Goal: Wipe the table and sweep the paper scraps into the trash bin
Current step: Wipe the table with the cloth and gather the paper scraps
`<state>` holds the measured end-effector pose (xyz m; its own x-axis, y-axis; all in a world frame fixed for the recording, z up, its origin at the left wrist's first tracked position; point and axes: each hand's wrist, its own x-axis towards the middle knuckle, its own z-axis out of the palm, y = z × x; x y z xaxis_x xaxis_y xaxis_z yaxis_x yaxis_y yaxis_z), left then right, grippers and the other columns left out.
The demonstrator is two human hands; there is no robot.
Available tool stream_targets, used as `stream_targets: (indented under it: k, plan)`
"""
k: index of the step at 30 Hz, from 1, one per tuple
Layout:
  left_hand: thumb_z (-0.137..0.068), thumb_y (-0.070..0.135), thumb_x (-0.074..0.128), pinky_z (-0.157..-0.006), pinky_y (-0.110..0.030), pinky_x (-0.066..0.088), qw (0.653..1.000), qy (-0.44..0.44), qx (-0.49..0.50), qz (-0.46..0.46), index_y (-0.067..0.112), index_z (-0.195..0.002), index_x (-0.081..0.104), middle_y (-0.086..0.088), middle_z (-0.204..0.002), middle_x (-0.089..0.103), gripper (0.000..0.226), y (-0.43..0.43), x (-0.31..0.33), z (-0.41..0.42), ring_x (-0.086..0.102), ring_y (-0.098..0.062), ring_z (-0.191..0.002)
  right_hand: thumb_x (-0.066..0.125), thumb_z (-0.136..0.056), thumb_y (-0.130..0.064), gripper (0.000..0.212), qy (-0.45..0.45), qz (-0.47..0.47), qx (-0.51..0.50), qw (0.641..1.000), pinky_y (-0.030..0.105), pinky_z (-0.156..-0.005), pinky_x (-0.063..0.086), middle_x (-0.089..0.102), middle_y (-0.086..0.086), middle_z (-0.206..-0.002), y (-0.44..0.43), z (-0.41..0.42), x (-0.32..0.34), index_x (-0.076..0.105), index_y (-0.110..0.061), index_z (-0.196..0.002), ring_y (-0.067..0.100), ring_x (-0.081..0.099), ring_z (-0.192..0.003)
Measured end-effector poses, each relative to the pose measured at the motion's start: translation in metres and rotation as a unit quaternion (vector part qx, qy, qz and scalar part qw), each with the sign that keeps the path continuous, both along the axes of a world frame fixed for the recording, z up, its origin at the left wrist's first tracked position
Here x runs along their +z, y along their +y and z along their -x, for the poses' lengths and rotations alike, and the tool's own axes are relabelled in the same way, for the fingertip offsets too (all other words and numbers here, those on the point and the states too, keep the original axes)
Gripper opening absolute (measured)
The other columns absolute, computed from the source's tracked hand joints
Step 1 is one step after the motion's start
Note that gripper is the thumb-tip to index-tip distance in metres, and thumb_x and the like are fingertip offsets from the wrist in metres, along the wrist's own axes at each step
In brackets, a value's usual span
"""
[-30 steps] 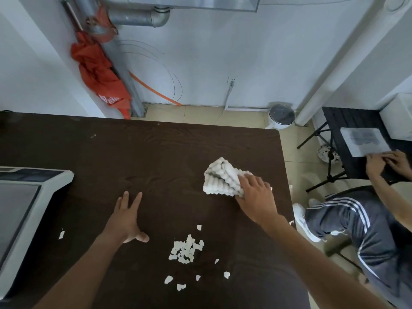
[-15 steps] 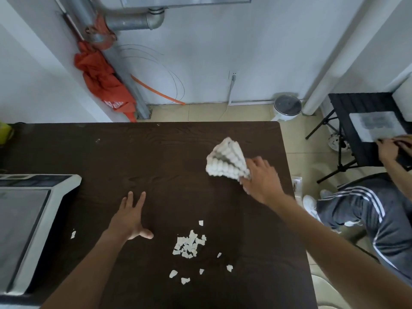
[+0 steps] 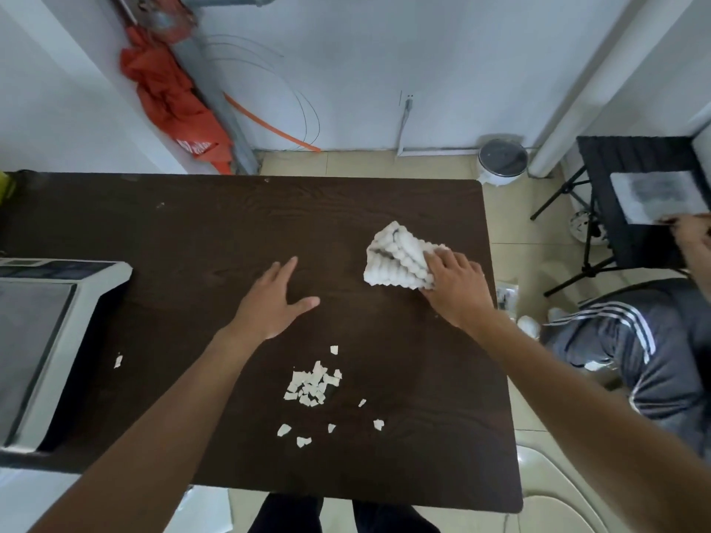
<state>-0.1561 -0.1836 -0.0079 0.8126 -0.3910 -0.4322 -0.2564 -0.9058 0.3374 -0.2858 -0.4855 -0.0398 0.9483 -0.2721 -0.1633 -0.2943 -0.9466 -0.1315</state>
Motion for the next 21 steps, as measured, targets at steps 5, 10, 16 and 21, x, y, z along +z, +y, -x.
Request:
stream_targets:
  k: [5,10,16,21]
  plan:
    - [-0.07,0.072,0.074,-0.122,-0.039,0.006,0.967,-0.101,-0.212,0.095,0.028,-0.162,0.0,0.002,-0.17,-0.013,0.126,-0.072,0.021,0.042,-0.005,-0.017,-0.156,0.063,-0.081,-0.044,0.072,-0.004,-0.025,0.044,0.999,0.045,-0.107,0.036,0.044,0.004,-0.147,0.036,0.048,-0.002,0.035,-0.025,-0.145,0.027,0.041,-0.134]
    - [-0.072,0.061,0.079,-0.127,-0.042,0.008,0.876,-0.203,-0.437,0.023,0.019,-0.162,0.006,-0.011,-0.168,0.017,0.123,-0.112,0.003,0.06,0.017,-0.024,-0.155,0.066,-0.082,-0.032,0.066,-0.035,-0.095,0.081,0.992,0.043,-0.104,0.041,0.051,0.005,-0.141,0.039,0.057,-0.003,0.042,-0.021,-0.142,0.028,0.049,-0.127]
    - [-0.088,0.027,0.073,-0.111,-0.038,0.04,0.862,-0.308,-0.402,-0.025,0.007,-0.147,0.043,-0.01,-0.132,0.06,0.069,-0.159,0.01,0.02,0.058,-0.025,-0.121,0.065,-0.087,-0.018,0.062,-0.1,-0.062,0.072,0.99,0.041,-0.106,0.041,0.053,0.001,-0.141,-0.013,0.0,0.015,0.044,-0.025,-0.145,0.025,0.049,-0.128]
    - [-0.088,0.017,0.072,-0.092,-0.038,0.051,0.893,-0.294,-0.338,-0.036,0.01,-0.134,0.053,-0.008,-0.123,0.062,0.051,-0.222,0.021,-0.021,0.062,-0.025,-0.11,0.061,-0.087,-0.01,0.063,-0.13,-0.043,0.024,0.99,0.043,-0.109,0.04,0.054,0.001,-0.141,-0.06,-0.05,0.018,0.045,-0.03,-0.145,0.025,0.049,-0.13]
